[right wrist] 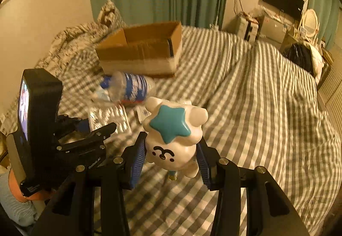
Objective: Organize objects
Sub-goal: 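Grasp the foil blister pack with the left tool while the right tool holds the toy, then lower the toy and blister pack into the box and open both tools, then grasp the blue tissue pack with the left tool while the right tool grasps the white tube, then drop the tissue pack and white tube into the box with both tools, then grasp the floss pick jar with the right tool while the left tool grasps the grey clip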
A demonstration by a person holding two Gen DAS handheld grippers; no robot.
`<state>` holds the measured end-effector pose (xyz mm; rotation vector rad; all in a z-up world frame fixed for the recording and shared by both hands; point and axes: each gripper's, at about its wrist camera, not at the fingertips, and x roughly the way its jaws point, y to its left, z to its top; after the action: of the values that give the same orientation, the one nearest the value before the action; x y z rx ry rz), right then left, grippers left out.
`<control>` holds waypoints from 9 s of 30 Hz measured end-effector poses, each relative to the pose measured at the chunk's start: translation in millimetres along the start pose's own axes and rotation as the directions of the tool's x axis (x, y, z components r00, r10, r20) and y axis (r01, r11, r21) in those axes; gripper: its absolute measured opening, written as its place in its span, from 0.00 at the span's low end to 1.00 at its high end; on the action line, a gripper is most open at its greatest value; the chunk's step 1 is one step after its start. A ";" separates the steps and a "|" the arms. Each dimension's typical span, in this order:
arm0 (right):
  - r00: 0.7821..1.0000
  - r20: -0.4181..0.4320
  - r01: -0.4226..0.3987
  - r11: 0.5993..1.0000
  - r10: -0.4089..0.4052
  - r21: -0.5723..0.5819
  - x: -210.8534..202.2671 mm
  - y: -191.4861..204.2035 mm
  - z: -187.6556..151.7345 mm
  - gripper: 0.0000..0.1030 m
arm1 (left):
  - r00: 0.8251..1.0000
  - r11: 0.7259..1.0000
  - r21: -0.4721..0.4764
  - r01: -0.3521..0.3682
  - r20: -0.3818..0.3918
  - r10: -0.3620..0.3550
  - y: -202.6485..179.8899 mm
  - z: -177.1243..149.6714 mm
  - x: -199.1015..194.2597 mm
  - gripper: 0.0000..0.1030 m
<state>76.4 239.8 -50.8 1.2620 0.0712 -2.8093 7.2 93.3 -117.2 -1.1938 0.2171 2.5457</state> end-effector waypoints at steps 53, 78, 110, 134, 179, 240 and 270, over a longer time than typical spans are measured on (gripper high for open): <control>0.983 0.080 -0.159 0.985 0.163 -0.062 140.3 27.8 244.1 0.43 | 0.963 0.992 -0.084 -0.091 0.246 0.109 127.0 208.2 32.6 0.06; 0.970 0.231 -0.061 0.995 0.078 -0.079 45.1 3.1 199.3 0.90 | 0.959 0.979 -0.084 -0.183 0.206 0.197 139.8 164.8 10.7 0.87; 0.999 -0.038 0.004 0.997 -0.001 0.071 116.4 -36.5 70.2 0.92 | 0.986 0.990 0.041 -0.136 -0.088 0.139 65.2 20.1 85.1 0.86; 0.956 -0.294 0.052 0.983 0.001 0.174 197.0 -13.5 37.9 0.74 | 0.998 0.991 -0.122 -0.050 0.026 0.053 109.1 24.1 37.8 0.54; 0.975 0.197 -0.075 0.988 0.101 -0.132 117.4 44.9 261.0 0.23 | 0.942 0.984 -0.145 -0.108 0.301 0.147 158.6 217.1 47.1 0.54; 0.989 -0.137 0.063 0.996 -0.054 0.066 169.1 52.1 101.3 0.85 | 0.978 0.961 -0.218 -0.168 0.086 0.190 184.0 66.6 57.7 0.92; 0.987 -0.159 0.007 0.997 0.005 0.073 170.1 37.8 64.7 0.62 | 0.992 0.984 -0.133 -0.123 0.017 0.126 165.0 60.7 80.4 0.92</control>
<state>-81.7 191.5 -135.8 1.5012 -0.0242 -2.7295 -142.2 -27.2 -140.0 -1.2306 0.1234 2.7193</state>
